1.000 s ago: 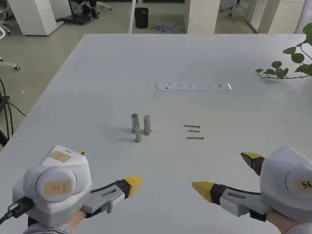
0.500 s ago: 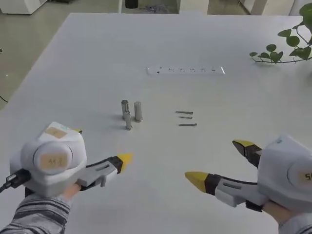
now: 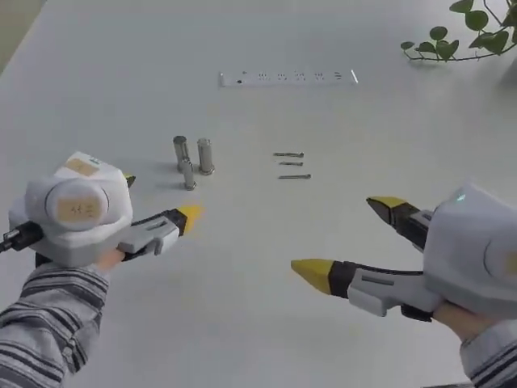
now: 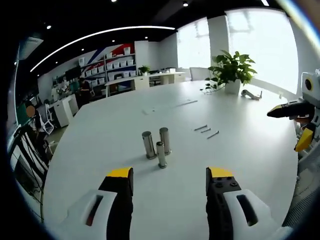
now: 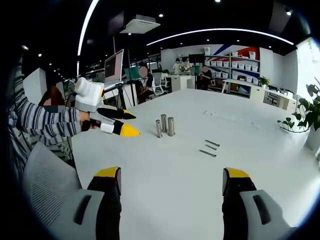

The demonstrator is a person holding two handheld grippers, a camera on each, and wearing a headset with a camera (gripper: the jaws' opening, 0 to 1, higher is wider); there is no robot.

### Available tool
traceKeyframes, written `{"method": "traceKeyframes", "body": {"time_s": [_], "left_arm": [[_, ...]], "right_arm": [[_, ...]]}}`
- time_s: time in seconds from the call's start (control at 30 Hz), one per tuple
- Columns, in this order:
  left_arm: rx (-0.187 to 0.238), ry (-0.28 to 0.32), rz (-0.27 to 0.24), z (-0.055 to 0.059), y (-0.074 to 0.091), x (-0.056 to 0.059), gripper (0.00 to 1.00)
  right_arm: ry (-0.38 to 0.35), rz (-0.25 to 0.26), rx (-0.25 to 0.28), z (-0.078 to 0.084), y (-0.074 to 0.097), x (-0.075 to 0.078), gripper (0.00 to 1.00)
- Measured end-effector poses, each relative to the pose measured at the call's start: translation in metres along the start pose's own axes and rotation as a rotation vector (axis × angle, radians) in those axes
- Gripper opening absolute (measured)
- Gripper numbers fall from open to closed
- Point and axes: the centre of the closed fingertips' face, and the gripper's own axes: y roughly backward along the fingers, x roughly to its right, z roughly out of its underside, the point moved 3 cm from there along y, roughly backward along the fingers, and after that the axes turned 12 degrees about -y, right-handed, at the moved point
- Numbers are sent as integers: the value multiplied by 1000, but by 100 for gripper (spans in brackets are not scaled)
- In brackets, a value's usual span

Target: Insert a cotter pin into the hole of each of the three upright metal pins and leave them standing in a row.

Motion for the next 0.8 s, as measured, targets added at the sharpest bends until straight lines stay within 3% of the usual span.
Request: {"method": "traceKeyframes", "body": {"time_s": [0.17,0.5,0.67,0.8], "left_arm": [[-1,4,3,2,-16,-8,49],[17,16,12,9,-48,-25,34],[31,19,48,8,-59,-24,22],[27,-4,69,9,-68,-23,21]], "right_arm": [[-37,-14,10,-5,-4,2,81],[-36,-16,13,-14,-8,6,80],[-30,-15,-6,-12,-14,9,80],[-37,-12,-12,-11,-17,12,79]]}}
